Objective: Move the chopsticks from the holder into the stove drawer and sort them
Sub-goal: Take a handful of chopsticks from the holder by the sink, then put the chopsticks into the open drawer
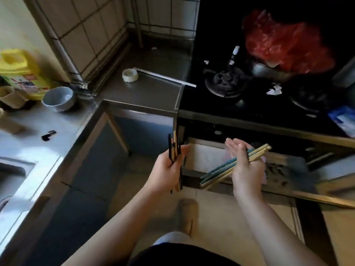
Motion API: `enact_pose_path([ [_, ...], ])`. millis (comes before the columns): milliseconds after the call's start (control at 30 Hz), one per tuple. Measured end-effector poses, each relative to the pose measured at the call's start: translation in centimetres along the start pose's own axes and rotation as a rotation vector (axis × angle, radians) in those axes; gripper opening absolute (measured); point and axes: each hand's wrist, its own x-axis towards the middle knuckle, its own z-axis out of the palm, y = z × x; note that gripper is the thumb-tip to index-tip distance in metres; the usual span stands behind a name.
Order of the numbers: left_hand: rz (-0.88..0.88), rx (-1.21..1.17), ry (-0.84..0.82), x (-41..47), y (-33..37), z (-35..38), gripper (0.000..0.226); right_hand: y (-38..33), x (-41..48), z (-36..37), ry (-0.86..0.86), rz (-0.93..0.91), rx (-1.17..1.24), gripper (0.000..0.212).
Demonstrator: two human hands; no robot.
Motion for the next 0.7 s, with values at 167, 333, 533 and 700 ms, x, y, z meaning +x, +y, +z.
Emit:
enact_pose_path([
  [167, -0.045, 0.016, -0.092, 8.4, -0.1, 5.8, 0.029, 1.3, 8.5, -3.0, 0.083, 0.029, -0.047, 0.019],
  [333, -0.111, 0.029, -0.226, 15.2, -0.8, 11.6, 0.028, 3.0, 15.7, -6.3, 0.142, 0.020, -0.065, 0.020],
  [533, -0.262, 0.074, -0.258, 20.8, -5.3, 18.2, 0.022, 7.8, 21.6, -9.5, 0.192, 0.105, -0.080, 0.020],
  [700, -0.392, 0.093, -0.231, 23.4, -11.1, 23.1, 0.030, 14.1, 25.0, -11.7, 0.160, 0.189, -0.161, 0.019],
])
